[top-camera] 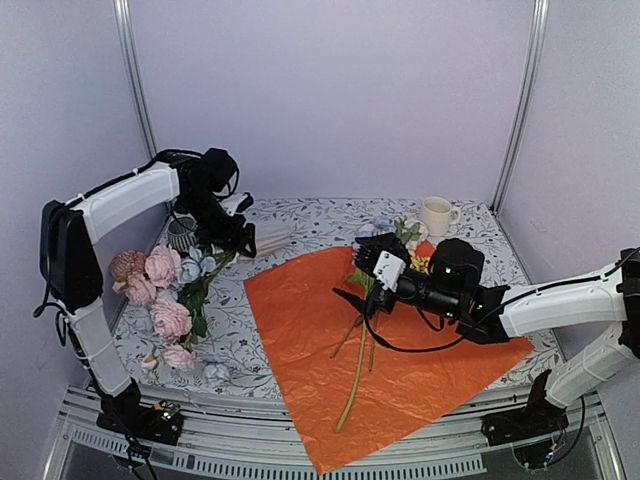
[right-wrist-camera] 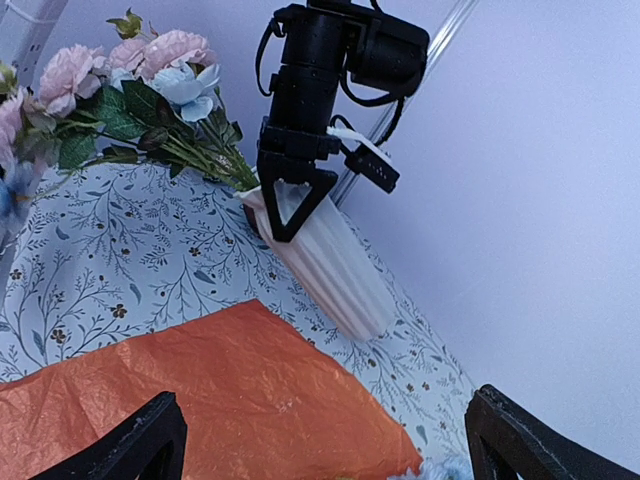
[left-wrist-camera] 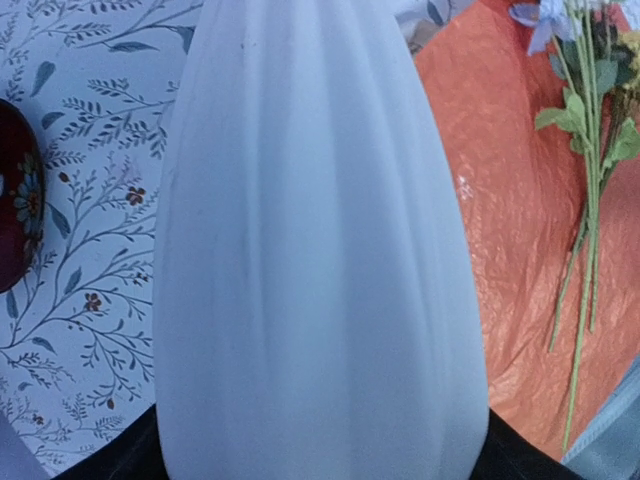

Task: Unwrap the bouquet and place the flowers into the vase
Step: Pick up the vase from the center of the board, then pass from the left arm to the right

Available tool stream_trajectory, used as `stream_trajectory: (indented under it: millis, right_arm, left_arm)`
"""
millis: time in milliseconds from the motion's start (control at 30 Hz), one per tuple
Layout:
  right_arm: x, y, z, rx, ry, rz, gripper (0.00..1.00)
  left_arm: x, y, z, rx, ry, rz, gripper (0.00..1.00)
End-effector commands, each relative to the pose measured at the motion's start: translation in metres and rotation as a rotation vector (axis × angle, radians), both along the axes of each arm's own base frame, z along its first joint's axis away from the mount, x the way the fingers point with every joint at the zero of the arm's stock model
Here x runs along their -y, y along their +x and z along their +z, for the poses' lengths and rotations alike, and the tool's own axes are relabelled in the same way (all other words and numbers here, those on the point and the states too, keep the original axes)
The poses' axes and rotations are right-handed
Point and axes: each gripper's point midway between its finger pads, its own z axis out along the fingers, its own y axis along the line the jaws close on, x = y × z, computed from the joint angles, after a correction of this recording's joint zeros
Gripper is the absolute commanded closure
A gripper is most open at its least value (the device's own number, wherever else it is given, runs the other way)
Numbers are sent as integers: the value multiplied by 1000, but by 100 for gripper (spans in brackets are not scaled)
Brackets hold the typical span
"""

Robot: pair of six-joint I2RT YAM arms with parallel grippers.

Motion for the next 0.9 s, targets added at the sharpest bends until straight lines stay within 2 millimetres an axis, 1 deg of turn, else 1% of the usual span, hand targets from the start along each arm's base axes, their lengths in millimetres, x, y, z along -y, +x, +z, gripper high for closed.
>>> stream_trajectory:
  millis: [0,167,300,367,600,733,867]
  right_arm:
    - [-29,2,18,173,-52,52,1]
    - [-57,11,15,261,-137,52,1]
    - [-77,15,9,274,-194,81,1]
    - [-85,16,2,262,-227,104,1]
    - [-104,29,-21,267,-329,106,1]
    - [-111,35,-25,276,-361,100,1]
    - [-114,42,-32,284,-393,71,1]
  left_arm:
    - [34,-21,40,46,-83,-75,41]
    - [59,-44,61,59,-143,-124,42]
    - [75,-60,73,64,-190,-163,42]
    - [81,-68,79,63,-213,-182,43]
    - [91,-93,91,67,-237,-220,44]
    - [93,-104,93,59,-253,-241,44]
    - [96,-116,91,40,-273,-267,44]
